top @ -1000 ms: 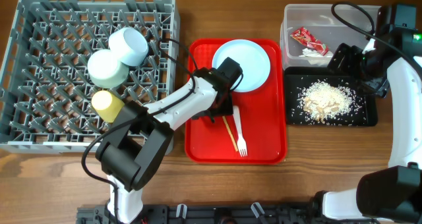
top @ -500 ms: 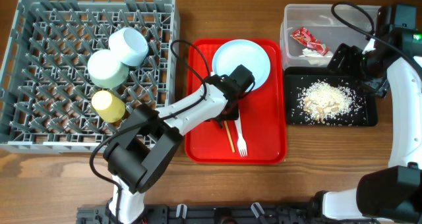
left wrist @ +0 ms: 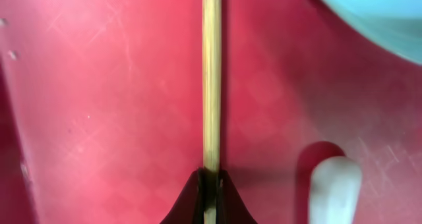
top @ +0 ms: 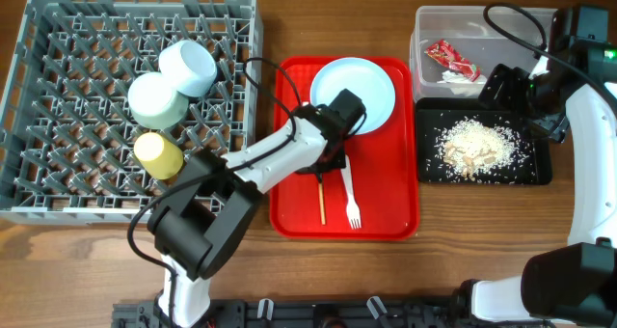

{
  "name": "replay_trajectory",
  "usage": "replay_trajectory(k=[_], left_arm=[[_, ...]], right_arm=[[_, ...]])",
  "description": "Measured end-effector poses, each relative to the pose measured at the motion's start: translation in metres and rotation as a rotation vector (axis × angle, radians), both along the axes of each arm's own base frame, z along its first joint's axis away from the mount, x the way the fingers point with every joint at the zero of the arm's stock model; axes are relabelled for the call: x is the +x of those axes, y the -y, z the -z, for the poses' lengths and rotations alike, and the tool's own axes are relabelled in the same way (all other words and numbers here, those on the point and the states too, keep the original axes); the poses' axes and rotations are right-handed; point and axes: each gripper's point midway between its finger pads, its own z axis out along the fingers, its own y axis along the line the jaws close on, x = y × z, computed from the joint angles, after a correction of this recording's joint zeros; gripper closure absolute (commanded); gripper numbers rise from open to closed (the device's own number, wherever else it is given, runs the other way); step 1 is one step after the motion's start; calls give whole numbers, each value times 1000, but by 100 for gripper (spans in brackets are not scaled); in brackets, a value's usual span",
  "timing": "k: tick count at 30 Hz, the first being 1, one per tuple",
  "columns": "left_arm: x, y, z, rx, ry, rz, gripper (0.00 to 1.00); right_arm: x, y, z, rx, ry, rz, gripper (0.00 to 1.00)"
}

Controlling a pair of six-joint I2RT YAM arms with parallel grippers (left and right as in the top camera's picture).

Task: Sort waste into correct bins and load items into the dishwasher rack
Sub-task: 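Reach the left gripper to the tray and grasp the chopsticks, then carry the chopsticks with the left gripper and drop them into the rack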

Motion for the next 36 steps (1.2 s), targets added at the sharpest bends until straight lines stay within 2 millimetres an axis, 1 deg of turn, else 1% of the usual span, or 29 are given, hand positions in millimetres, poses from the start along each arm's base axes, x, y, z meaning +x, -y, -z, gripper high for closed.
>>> replay_trajectory(k=[3, 4, 6, 7, 9, 10, 11, 13, 15, 16, 17, 20, 21, 24, 25, 26, 27, 28, 29, 31, 32, 35, 36], left_arm=[[14, -16, -6, 9, 12, 27, 96], [26, -25, -20, 3, 44, 39, 96], [45, -34, -48, -24, 116, 59, 96], [53, -40, -71, -44, 169, 72, 96], [64, -51, -106, -69, 253, 87, 96], [71, -62, -130, -79, 313, 96, 96], [76, -72, -148, -83, 360, 98, 96], [85, -97, -178, -75, 440, 105, 96], [90, -116, -192, -56, 482, 113, 96], [93, -128, -196, -33, 494, 126, 96], [95, -134, -196, -22, 495, 132, 96], [104, -154, -186, 20, 481, 147, 96], [107, -158, -181, 27, 473, 146, 96], [120, -169, -151, 50, 416, 136, 96], [123, -172, -139, 56, 394, 134, 92], [124, -173, -134, 58, 383, 133, 78], [125, -173, -129, 60, 373, 132, 71], [127, -172, -120, 63, 361, 140, 69], [128, -172, -118, 64, 359, 140, 63], [130, -172, -118, 64, 363, 143, 55], [131, -172, -119, 64, 368, 145, 53], [130, -170, -119, 54, 367, 151, 43], [128, -167, -120, 40, 365, 154, 43]], right_arm=[[-1, 0, 0, 1, -3, 0, 0], [-1, 0, 0, 1, -3, 0, 0], [-1, 0, 0, 1, -4, 0, 0], [-1, 0, 0, 1, -4, 0, 0], [-1, 0, 0, 1, -6, 0, 0], [-1, 0, 0, 1, -6, 0, 0], [-1, 0, 0, 1, -6, 0, 0], [-1, 0, 0, 1, -6, 0, 0], [-1, 0, 0, 1, -6, 0, 0], [-1, 0, 0, 1, -6, 0, 0], [-1, 0, 0, 2, -5, -1, 0], [-1, -1, 0, 5, -5, -1, 0], [-1, -1, 0, 5, -5, -1, 0], [-1, -1, 0, 5, -5, -1, 0], [-1, -1, 0, 5, -5, -1, 0], [-1, -1, 0, 5, -5, -1, 0], [-1, -1, 0, 5, -6, -1, 0], [-1, -1, 0, 5, -6, -1, 0], [-1, -1, 0, 6, -6, -1, 0], [-2, -1, 0, 6, -6, -1, 0], [-2, -1, 0, 6, -6, -1, 0], [-2, -1, 0, 6, -7, -1, 0], [-2, -1, 0, 6, -7, -1, 0]])
